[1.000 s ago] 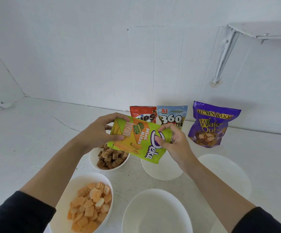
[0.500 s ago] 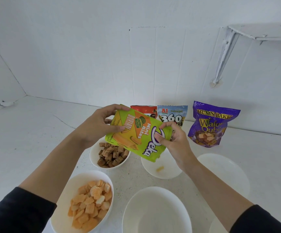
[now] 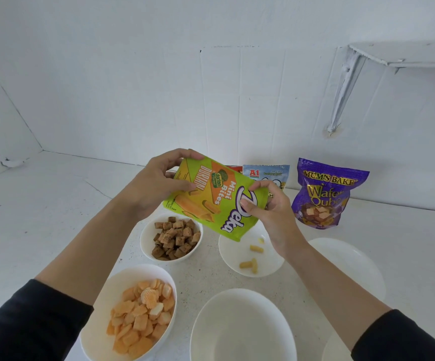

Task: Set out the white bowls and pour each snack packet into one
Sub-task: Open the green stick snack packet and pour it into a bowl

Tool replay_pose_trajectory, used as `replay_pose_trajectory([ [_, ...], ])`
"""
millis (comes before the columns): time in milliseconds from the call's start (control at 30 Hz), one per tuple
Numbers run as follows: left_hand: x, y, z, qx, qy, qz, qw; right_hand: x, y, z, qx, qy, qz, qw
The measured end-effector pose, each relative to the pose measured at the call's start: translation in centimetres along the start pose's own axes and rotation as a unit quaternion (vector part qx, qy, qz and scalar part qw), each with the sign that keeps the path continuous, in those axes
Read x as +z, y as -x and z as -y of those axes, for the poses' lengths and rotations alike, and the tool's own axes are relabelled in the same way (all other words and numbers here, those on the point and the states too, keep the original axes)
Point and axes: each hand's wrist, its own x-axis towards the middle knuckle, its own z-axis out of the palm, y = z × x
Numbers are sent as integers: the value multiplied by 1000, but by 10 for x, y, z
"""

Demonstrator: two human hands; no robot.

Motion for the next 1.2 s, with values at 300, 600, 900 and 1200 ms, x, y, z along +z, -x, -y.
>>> replay_pose_trajectory([
  [300,3,-3,-14,17,-29,-9,999,1,-2,2,17,-20,-5,1000],
  [600,7,0,0,-10,-26,-4,1000,1,4,-7,44,-22,-7,999],
  [900,-1,-5,-23,31,-22,-16,999,5,-8,17,4,-17,-2,1000],
  [1200,-4,-7,-49,63,-39,-10,997,11,-12,37,-27,-28,5,999],
])
